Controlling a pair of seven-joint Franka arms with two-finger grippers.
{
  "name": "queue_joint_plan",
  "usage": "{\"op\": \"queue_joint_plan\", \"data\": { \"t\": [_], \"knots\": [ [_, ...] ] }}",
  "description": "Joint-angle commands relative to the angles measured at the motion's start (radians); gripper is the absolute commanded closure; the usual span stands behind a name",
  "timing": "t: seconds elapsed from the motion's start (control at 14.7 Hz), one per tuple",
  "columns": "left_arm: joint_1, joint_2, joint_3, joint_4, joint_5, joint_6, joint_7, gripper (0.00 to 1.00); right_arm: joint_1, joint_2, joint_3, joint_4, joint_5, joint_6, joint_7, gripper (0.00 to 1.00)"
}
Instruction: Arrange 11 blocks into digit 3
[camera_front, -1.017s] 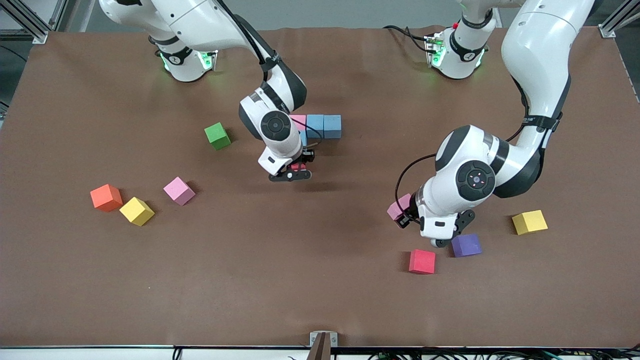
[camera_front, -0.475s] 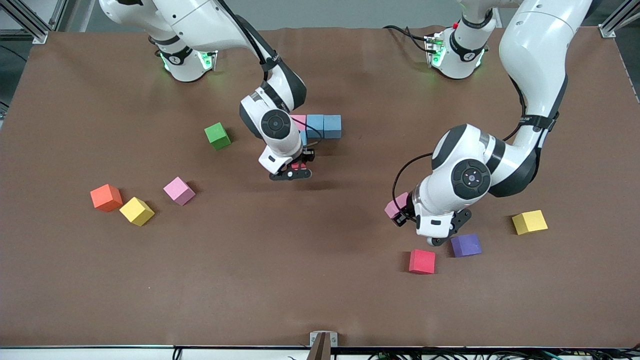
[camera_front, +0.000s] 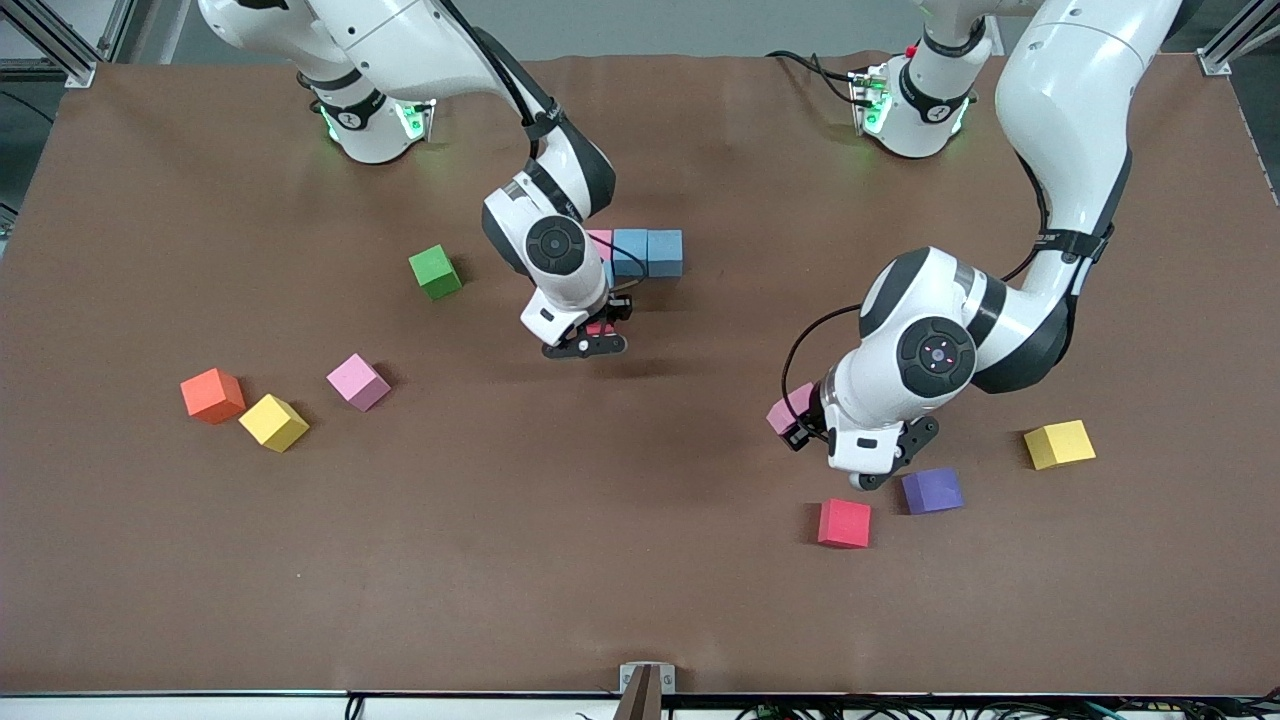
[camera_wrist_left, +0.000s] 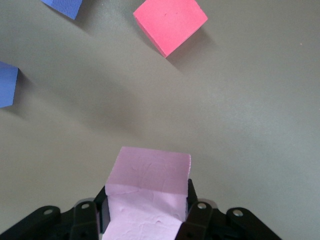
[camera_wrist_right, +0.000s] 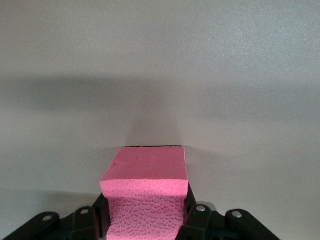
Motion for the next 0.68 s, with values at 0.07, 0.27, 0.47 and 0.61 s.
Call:
{"op": "queue_joint_plan", "data": {
  "t": [0.07, 0.27, 0.47, 0.61],
  "knots": [
    [-0.002, 0.002, 0.0, -0.002, -0.012, -0.012, 0.027, 0.8, 0.008, -0.038, -0.004, -0.048, 0.005, 0.012, 0.014, 0.69],
    [-0.01, 0.01, 0.0, -0.001, -0.01, -0.012, 0.03, 0.8, 0.006, -0.038, -0.002, -0.048, 0.005, 0.012, 0.014, 0.69],
    [-0.019, 0.013, 0.0, -0.001, -0.007, -0.012, 0.03, 0.8, 0.006, -0.04, -0.004, -0.048, 0.005, 0.012, 0.014, 0.69],
    [-0.026, 0.018, 0.0, -0.001, -0.006, -0.012, 0.03, 0.8, 0.006, -0.04, -0.002, -0.048, 0.005, 0.012, 0.014, 0.69]
  ]
}}
